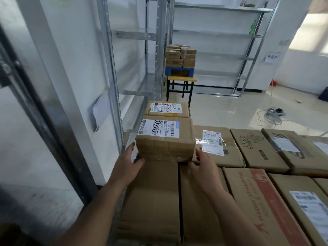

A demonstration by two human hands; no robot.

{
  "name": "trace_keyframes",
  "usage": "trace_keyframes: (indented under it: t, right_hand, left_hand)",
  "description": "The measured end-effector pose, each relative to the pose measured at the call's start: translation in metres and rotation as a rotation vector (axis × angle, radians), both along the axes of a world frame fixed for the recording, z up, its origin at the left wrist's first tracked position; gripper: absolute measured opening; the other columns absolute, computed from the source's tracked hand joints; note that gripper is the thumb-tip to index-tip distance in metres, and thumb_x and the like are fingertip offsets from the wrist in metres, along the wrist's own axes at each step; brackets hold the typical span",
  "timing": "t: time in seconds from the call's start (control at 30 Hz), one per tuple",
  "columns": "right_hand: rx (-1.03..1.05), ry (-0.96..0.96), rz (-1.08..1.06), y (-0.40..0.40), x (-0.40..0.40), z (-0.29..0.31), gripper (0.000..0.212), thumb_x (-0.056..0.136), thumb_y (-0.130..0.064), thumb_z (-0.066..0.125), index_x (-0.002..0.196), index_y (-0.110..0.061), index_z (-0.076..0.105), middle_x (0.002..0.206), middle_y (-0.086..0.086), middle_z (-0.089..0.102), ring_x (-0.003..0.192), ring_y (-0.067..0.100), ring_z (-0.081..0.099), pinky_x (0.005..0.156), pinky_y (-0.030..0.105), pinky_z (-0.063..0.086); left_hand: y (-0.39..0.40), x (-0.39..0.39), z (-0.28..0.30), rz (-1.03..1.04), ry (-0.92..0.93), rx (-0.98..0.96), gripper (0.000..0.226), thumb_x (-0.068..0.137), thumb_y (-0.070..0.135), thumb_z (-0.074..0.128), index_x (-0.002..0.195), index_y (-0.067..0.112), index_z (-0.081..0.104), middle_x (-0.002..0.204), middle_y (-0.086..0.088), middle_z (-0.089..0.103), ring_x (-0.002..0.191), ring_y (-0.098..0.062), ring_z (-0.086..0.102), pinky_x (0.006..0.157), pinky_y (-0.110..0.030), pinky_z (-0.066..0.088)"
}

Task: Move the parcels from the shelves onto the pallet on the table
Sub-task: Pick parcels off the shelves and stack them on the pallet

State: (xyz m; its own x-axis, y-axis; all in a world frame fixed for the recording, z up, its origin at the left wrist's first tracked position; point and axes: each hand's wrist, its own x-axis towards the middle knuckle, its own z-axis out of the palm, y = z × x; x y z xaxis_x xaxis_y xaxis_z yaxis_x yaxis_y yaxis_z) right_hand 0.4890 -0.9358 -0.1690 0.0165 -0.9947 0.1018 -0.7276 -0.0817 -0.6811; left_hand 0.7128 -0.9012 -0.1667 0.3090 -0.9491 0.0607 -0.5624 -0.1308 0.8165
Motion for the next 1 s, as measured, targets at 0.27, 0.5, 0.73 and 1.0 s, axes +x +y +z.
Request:
trace_keyframes:
  t: [0.27, 0.5, 0.73, 1.0]
  right_hand:
    - [-0.158, 0.102, 0.078, 0.048, -0.009, 0.02, 0.042, 0.091, -0.017, 0.055, 0.133, -0.014, 0.049, 0.129, 0.005, 0.051, 0.117, 0.02, 0.046, 0.098, 0.033, 0.04]
    - [-0.269, 0.168, 0.294, 0.127, -0.025, 0.014, 0.041, 0.096, -0.029, 0.048, 0.137, -0.024, 0.044, 0.14, -0.006, 0.042, 0.127, 0.012, 0.037, 0.098, 0.019, 0.024]
    - [-0.336, 0.248, 0.421, 0.204, -0.043, -0.017, 0.036, 0.086, -0.035, 0.039, 0.103, -0.017, 0.065, 0.113, 0.004, 0.062, 0.093, 0.024, 0.062, 0.073, 0.032, 0.05]
    - [-0.313, 0.328, 0.627, 0.282, -0.039, -0.041, 0.044, 0.084, -0.044, 0.039, 0.108, -0.02, 0.068, 0.122, 0.009, 0.063, 0.107, 0.028, 0.062, 0.085, 0.041, 0.052]
  left_hand:
    - [0.071, -0.026, 0.014, 0.157, -0.144, -0.115, 0.051, 0.093, 0.035, 0.053, 0.141, 0.027, 0.036, 0.146, 0.002, 0.039, 0.131, -0.019, 0.038, 0.098, -0.03, 0.036]
    - [0.154, -0.072, 0.008, 0.2, -0.234, -0.127, 0.053, 0.089, 0.05, 0.047, 0.136, 0.025, 0.044, 0.144, 0.001, 0.042, 0.132, -0.016, 0.038, 0.102, -0.036, 0.036]
    - [0.244, -0.11, -0.024, 0.217, -0.365, -0.014, 0.079, 0.078, 0.07, 0.025, 0.135, 0.02, 0.049, 0.143, -0.002, 0.044, 0.132, -0.021, 0.038, 0.108, -0.043, 0.034]
    - [0.355, -0.123, -0.046, 0.36, -0.502, 0.177, 0.08, 0.078, 0.068, 0.021, 0.139, 0.02, 0.043, 0.146, -0.004, 0.04, 0.135, -0.022, 0.033, 0.112, -0.044, 0.026]
